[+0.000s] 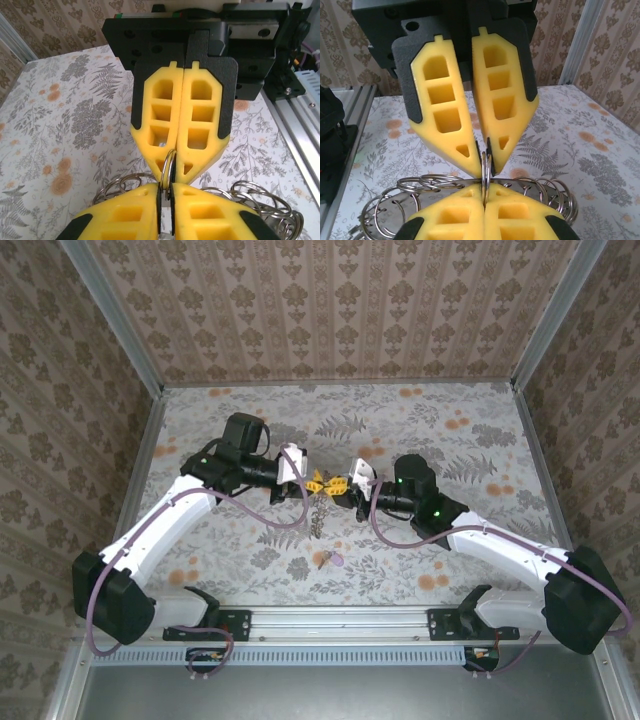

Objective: Put the keys on the keyring

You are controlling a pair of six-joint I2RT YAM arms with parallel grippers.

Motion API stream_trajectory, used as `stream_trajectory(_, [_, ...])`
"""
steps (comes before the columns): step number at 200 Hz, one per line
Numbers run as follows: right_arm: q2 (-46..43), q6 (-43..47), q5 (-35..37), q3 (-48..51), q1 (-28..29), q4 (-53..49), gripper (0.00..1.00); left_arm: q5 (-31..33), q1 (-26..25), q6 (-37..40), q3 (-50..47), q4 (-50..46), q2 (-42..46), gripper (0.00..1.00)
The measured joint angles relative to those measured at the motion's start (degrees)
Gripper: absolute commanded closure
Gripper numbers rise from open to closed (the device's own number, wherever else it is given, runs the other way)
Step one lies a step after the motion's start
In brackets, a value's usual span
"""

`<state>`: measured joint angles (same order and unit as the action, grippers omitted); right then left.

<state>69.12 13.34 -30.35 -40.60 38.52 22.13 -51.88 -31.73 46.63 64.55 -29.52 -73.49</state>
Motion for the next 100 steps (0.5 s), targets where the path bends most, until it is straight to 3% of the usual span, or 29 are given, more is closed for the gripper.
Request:
stream_trajectory(16, [0.0, 0.9, 0.17, 0.0, 0.13, -0.04, 1.0, -0.44, 0.02, 0.07, -0.07, -0.02, 0.0, 1.0])
stream_trajectory(38, [0.0, 1.95, 0.44, 0.0, 0.31, -0.24, 1.0, -0.57, 0.15, 0.04, -0.09, -0.2, 0.0, 1.0])
stream_trajectory(55, [0.0, 3.28, 0.68, -0.2, 0.44, -1.42, 0.8, -0.33, 0.13, 0.09, -0.09, -0.76, 0.0, 1.0])
stream_trajectory(100, [-0.39, 12.55, 2.82, -5.7, 1.31, -17.49, 0.68, 7.65, -2.86, 2.84, 1.7, -5.25, -0.07, 1.0])
